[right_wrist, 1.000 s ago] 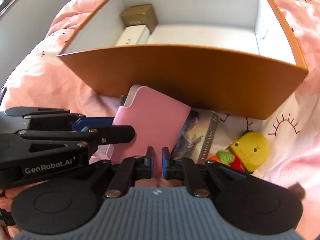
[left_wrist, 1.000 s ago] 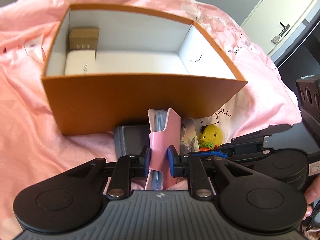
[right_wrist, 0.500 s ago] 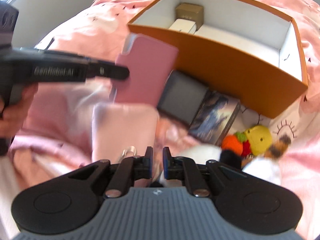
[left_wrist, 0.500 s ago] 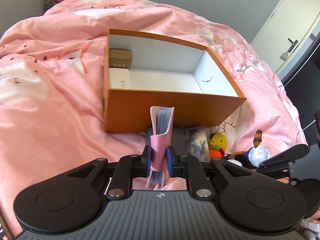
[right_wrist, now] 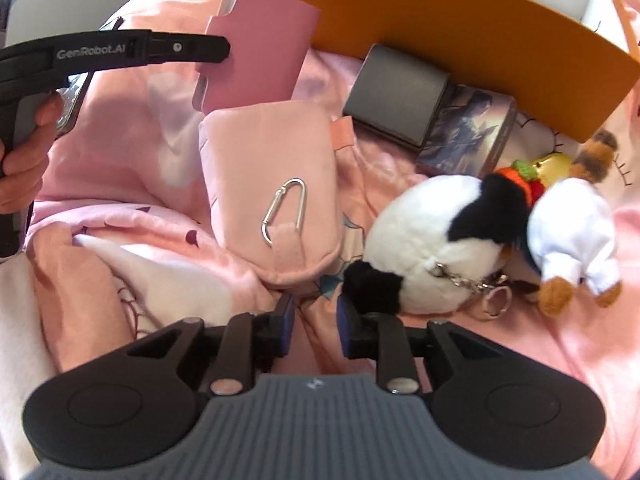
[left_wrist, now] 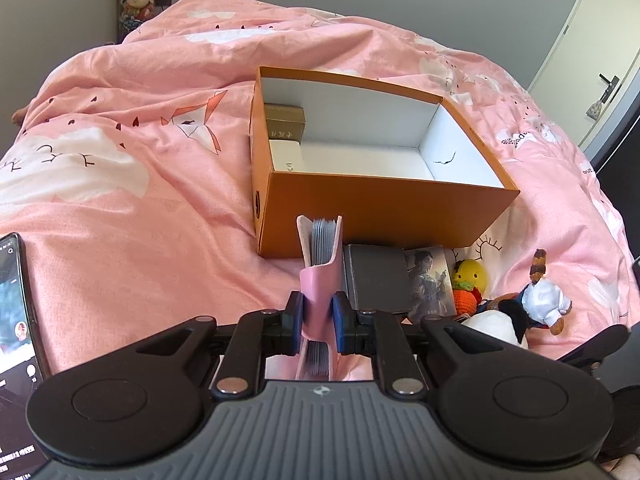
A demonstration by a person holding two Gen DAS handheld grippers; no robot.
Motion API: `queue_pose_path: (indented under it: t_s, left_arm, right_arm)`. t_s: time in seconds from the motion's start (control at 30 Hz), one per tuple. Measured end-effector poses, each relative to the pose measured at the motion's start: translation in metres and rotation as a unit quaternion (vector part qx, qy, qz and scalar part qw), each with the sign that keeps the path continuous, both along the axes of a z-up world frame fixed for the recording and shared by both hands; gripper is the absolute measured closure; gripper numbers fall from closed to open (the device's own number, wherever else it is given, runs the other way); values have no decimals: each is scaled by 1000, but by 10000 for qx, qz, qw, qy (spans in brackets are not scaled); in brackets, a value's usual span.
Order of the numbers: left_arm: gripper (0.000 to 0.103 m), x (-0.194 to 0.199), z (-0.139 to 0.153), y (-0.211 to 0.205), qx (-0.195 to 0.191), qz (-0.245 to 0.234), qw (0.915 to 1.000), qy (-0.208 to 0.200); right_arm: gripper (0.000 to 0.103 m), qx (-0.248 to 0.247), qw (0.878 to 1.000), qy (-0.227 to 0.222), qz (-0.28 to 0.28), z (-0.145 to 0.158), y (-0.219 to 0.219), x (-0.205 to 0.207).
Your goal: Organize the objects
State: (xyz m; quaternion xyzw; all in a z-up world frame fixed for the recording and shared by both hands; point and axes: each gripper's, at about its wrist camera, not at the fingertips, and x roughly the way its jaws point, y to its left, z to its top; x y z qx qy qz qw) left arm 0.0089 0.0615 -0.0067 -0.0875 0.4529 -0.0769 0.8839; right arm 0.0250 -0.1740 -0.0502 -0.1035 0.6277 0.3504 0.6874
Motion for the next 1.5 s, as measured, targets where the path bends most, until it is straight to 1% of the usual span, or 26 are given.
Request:
queue_pose_path:
  t_s: [0.07,0.13,0.17,0.23,0.27,0.3,0.37,0.47,0.53,0.7,0.83,1.0,1.1,1.17,1.27,1.37,1.5]
  left_arm:
    - [86,-1,1,1,-11,12,10000,-25]
    - [86,-2,2,3,-16,35,10000,-46]
    - [86,-2,2,3,-17,41,10000,-51]
    - [86,-2,2,4,11,42,10000,-57]
    - [86,-2,1,4,53,46,10000,-64]
    - [86,-2,1,4,78,45,9999,-65]
    - [86,-1,0,5,70,40,10000,-41]
    - [86,-1,-1,4,67,17,10000,-20]
    - [86,-1,-2,4,70,14,10000,-3]
    - [86,1,-5,3,13,16,10000,52]
    - [86,5,-6,2,-3,-10,10000,57]
    - [86,13,-9,-1,-65,6,10000,68]
    - [87,18,-12,-2,-81,-2,9999,102]
    - [87,20,-13,-2,-68,5,9999,110]
    - [87,22,-14,-2,-73,-5,9999,126]
    - [87,23,-15,-2,-68,-16,9999,139]
    - [87,23,-17,-5,-16,-52,9999,134]
  right_arm:
    - [67,-62,9999,121,-37,-6,4,2]
    - [67,-48,9996,269,-103,-13,6,5]
    - [67,-19,9994,311,-162,-16,7,7]
    - [73,104,9991,274,-299,-15,5,9]
    - [81,158,9989,191,-385,-12,4,10]
    - [87,230,9987,82,-448,-7,3,11]
    - [90,351,9977,-119,-563,2,1,14]
    - [90,521,9950,-390,-762,14,1,22]
    - [90,550,9928,-630,-863,21,4,27]
    - [90,372,9888,-1080,-963,27,15,46]
    - [90,300,9826,-1357,-1234,25,10,63]
    - [90,343,9762,-1490,-1540,14,16,86]
    - [90,311,9775,-1327,-1607,-1,27,98]
    - [90,257,9779,-1318,-1605,-8,32,100]
    - [85,310,9777,-1354,-1575,-4,31,95]
    - [84,398,9771,-1420,-1534,11,24,86]
    - [70,478,9771,-1461,-1472,27,11,69]
